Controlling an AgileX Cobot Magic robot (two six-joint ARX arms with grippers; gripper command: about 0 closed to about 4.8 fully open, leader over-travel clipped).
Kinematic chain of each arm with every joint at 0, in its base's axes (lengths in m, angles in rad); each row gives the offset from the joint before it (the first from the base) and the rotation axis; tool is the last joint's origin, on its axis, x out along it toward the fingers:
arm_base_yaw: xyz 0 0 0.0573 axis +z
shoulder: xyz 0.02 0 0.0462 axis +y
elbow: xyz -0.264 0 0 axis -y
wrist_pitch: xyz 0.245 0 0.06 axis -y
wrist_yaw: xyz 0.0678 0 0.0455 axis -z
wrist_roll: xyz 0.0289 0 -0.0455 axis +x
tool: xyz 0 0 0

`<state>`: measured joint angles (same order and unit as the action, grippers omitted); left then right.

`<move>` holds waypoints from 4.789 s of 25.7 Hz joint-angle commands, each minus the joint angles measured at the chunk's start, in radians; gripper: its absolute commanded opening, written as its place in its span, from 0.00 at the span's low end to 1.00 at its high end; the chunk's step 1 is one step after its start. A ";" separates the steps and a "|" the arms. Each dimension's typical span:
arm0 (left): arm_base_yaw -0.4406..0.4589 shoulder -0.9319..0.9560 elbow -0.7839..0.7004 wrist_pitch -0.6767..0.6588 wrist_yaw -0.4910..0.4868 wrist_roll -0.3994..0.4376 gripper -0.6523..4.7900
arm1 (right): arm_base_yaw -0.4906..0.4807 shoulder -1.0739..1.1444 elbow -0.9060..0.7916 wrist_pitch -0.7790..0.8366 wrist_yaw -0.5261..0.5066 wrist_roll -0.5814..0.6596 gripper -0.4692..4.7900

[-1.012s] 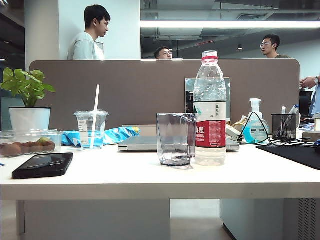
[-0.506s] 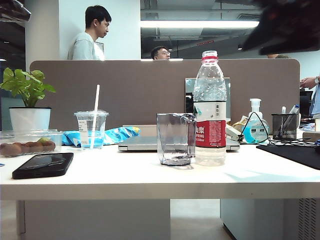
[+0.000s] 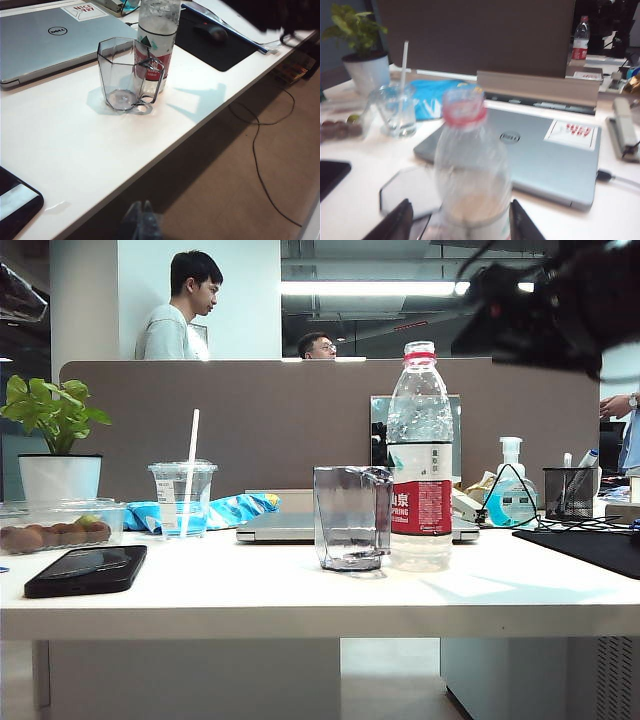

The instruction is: Pick up the mineral water bottle on the table and pour water into the mug until it's half full.

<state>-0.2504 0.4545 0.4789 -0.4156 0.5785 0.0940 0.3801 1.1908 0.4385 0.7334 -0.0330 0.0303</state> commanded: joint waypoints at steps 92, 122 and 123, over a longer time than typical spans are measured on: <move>0.002 -0.001 0.006 0.013 -0.071 0.003 0.11 | -0.012 0.409 0.496 -0.283 0.217 -1.313 0.60; 0.002 -0.001 0.006 0.012 -0.070 0.003 0.11 | -0.012 0.409 0.496 -0.345 0.312 -1.616 0.60; 0.002 -0.001 0.006 0.012 -0.070 0.003 0.11 | -0.012 0.409 0.496 -0.345 0.320 -1.628 0.60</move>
<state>-0.2504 0.4545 0.4789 -0.4156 0.5106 0.0940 0.3679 1.6112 0.9234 0.3458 0.2699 -1.5772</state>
